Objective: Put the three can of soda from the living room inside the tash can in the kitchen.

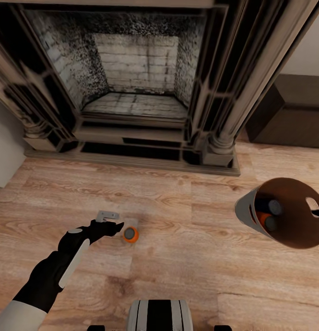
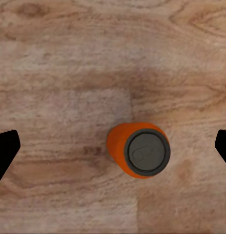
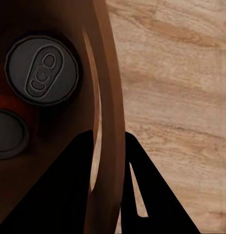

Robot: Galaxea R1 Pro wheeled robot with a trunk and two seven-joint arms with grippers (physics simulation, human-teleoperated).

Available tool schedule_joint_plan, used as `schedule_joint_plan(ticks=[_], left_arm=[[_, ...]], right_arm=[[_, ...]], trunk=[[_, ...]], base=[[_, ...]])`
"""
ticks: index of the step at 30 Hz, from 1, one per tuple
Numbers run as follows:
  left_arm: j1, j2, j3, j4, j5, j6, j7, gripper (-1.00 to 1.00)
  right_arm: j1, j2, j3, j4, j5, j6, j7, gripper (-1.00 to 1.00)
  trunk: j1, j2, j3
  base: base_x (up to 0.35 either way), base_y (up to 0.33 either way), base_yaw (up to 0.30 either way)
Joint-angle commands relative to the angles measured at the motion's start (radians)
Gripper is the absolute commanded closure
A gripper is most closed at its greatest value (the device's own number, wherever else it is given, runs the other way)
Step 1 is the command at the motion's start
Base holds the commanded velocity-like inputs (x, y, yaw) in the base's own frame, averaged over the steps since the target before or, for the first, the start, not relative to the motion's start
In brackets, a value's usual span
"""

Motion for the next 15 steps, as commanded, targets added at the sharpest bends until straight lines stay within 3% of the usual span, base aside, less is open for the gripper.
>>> schedule_joint_plan(ticks=[1, 5, 10, 15], left_arm=[[0.000, 0.000, -0.001, 0.000, 0.000, 0.000, 0.000, -1.00], [0.000, 0.000, -0.002, 0.000, 0.001, -0.001, -0.001, -1.00], [0.001, -0.001, -0.003, 0.000, 0.001, -0.002, -0.001, -1.00], [0.002, -0.017, -0.029, 0.004, 0.000, -0.007, 0.003, -1.00]], right_arm=[[-0.001, -0.009, -0.003, 0.000, -0.020, 0.007, 0.004, 1.00], [-0.001, -0.027, -0.007, 0.000, -0.022, 0.007, 0.005, 1.00], [-0.001, -0.032, -0.008, 0.000, -0.022, 0.007, 0.005, 1.00], [-0.002, -0.033, -0.008, 0.000, -0.022, 0.007, 0.005, 1.00]], trunk=[[0.004, -0.007, -0.005], [0.019, -0.035, -0.023], [0.038, -0.070, -0.046], [0.057, -0.105, -0.070]], base=[[0.000, 0.000, 0.000], [0.000, 0.000, 0.000], [0.000, 0.000, 0.000], [0.000, 0.000, 0.000]])
